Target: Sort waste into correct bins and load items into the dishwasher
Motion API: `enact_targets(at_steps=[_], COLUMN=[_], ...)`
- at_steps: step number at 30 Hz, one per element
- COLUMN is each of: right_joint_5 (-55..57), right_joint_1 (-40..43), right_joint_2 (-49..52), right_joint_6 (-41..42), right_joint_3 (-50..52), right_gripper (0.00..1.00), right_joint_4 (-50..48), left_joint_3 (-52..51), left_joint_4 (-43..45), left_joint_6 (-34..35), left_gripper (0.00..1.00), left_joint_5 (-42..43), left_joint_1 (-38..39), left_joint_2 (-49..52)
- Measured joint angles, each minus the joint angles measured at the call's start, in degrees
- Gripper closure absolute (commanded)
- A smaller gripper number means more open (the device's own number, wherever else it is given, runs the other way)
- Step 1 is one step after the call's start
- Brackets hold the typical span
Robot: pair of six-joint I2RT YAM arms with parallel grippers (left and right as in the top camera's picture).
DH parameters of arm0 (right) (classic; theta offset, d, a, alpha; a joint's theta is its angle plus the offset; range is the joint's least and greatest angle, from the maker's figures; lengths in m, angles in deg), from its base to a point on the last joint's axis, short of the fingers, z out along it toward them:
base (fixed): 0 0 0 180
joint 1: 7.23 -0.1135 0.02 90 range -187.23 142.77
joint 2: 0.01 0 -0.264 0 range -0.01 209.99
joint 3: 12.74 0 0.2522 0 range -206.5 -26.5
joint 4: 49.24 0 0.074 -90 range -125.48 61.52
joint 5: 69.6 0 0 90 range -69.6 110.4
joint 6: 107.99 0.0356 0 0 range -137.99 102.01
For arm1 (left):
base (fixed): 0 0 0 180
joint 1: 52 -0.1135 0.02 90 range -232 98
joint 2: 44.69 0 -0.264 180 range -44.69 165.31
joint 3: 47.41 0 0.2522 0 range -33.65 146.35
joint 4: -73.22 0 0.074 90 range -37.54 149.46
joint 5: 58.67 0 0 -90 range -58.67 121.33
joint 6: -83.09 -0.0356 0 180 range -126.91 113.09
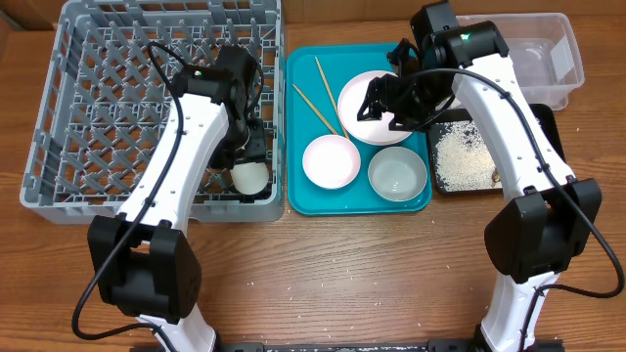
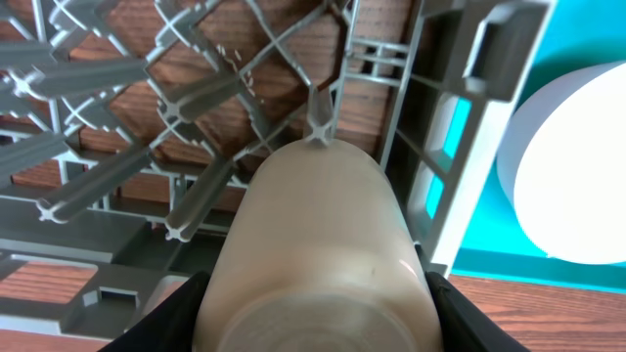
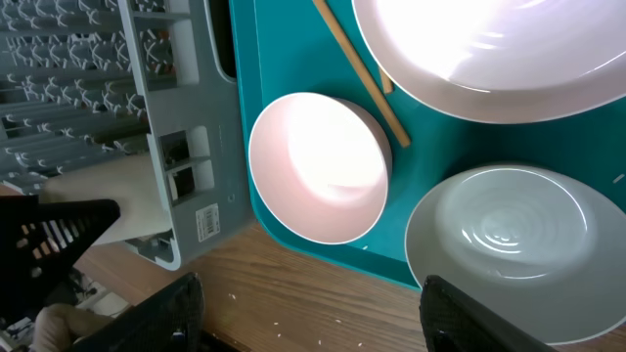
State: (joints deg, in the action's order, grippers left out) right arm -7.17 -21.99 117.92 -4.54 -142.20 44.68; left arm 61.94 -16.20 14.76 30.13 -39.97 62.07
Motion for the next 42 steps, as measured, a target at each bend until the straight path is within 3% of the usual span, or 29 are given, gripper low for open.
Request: enact_targets(at_steps=[3,11,20,25,28,31,37,42], right_joint_5=[0.0,0.1,1.5,5.5,8.0,10.6,15.0,19.0], right_joint_1=[0.0,-0.5,-3.1,-4.7,-5.7,-7.4,-10.6,-11.1], right_joint_2=[0.0,0.0,0.0,0.0,0.6,2.1,6.3,11.1], right_joint_6=[-0.1,-0.7,-1.0,0.9,2.3,4.2,7.6,8.9], right_joint_3=[0.0,0.0,0.0,0.0,0.0,0.0,0.0,0.0], right_gripper=[0.28,0.27,0.27,0.29,0.36,0.38,0.47,0.65], right_joint_4=[0.0,0.0,0.0,0.0,-0.5,-2.2,-4.1,-5.2], left_joint_3=[0.2,-2.1,-2.5,3.5,11.1,17.2,21.5,21.5], left_joint_4=[0.0,1.6,1.2,-5.8,-8.6,-8.7,-7.3,-7.3], left_joint_6=[0.2,0.4,0.4,0.4,0.4,0.4,0.4,0.1], left_gripper=[0.35,0.19,0.18,0.19,0.19,0.18,0.16,0.15], left_joint_5=[-0.1,-0.4,-0.4,1.4,3.8,5.9,8.2,8.8], left_joint_1=[0.1,0.7,0.6,-0.2,-1.3,-2.0,-2.7,-2.9], left_joint_2=[0.0,0.0,0.0,0.3,0.3,0.2,-0.3,-0.3])
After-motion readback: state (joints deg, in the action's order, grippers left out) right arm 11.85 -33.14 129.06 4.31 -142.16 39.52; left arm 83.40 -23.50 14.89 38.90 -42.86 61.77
